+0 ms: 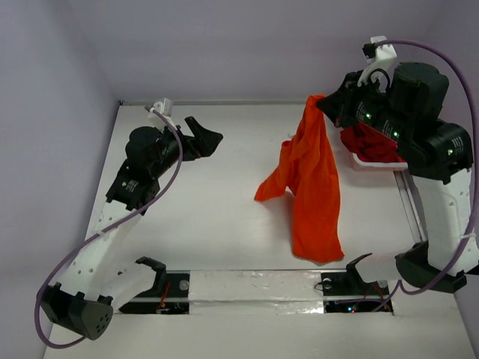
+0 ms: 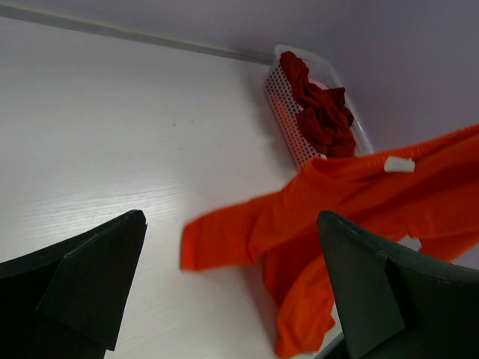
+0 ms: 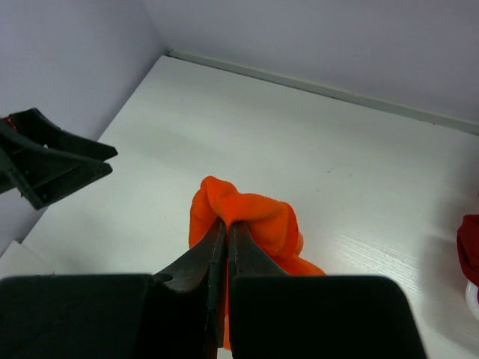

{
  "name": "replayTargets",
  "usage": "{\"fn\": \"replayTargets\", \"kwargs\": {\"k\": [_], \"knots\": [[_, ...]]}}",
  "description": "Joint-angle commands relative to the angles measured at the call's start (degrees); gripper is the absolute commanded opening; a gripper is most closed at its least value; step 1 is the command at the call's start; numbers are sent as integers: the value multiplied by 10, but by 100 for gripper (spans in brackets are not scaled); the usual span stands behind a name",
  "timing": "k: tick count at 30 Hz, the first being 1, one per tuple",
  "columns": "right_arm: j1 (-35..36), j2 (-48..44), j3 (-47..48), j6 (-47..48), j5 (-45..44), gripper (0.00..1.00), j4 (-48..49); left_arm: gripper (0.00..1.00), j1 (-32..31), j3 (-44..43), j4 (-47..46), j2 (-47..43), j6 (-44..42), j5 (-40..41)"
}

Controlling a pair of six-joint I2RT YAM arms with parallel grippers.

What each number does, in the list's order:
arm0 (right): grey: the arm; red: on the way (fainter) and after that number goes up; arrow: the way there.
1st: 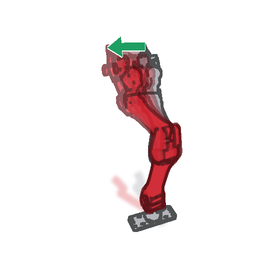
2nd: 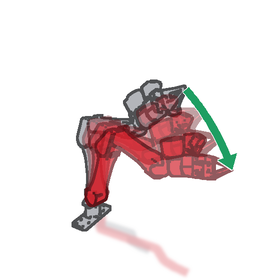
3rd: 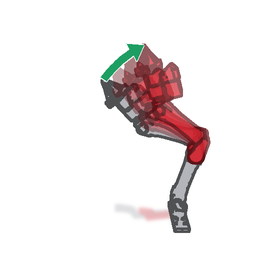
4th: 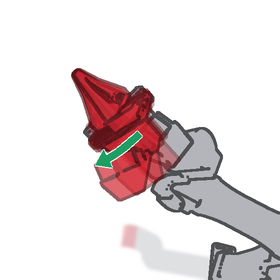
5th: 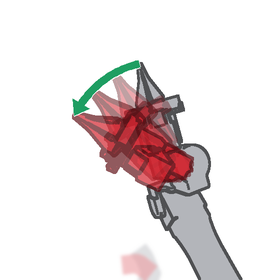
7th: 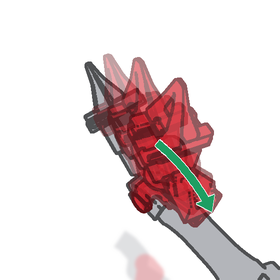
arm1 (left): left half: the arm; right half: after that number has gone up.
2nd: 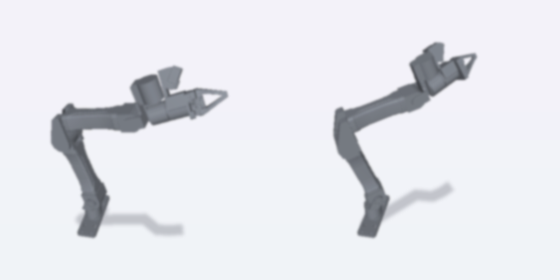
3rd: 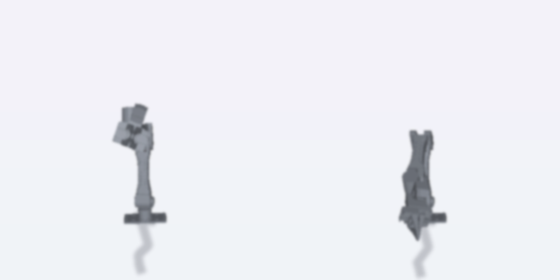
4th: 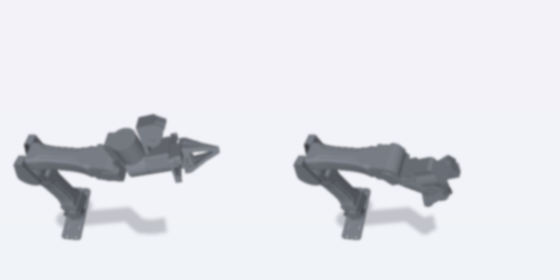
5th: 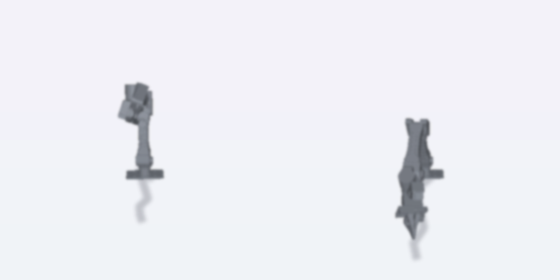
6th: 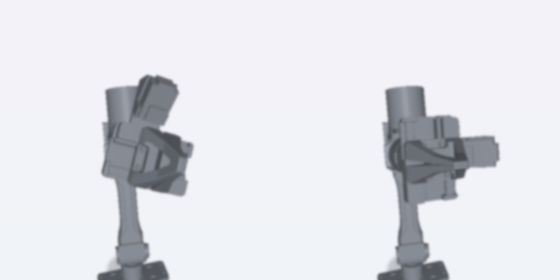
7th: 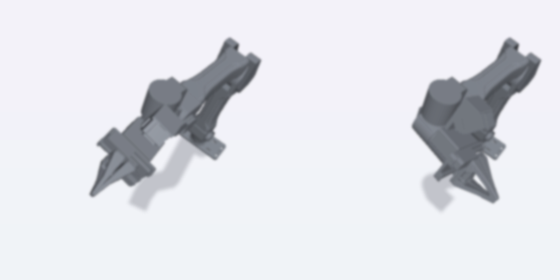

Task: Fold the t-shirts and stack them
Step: Move the tshirt to the center of the board

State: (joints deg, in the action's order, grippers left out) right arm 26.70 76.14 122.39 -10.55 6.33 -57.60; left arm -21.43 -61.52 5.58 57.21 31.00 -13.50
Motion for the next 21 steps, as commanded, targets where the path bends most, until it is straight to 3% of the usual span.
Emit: {"fn": "replayTargets", "kwargs": {"k": [1, 10, 14, 21], "knots": [[4, 2, 67, -2, -8, 0, 34, 99, -9, 34, 3, -25, 16, -46], [4, 1, 36, -5, -44, 0, 44, 98, -15, 162, -51, -89, 18, -77], [4, 30, 26, -22, -62, 0, 28, 99, -15, 149, -52, -69, 26, -79], [54, 38, 28, 9, 6, 0, 18, 99, -15, 127, -52, -76, 25, -67]]}}
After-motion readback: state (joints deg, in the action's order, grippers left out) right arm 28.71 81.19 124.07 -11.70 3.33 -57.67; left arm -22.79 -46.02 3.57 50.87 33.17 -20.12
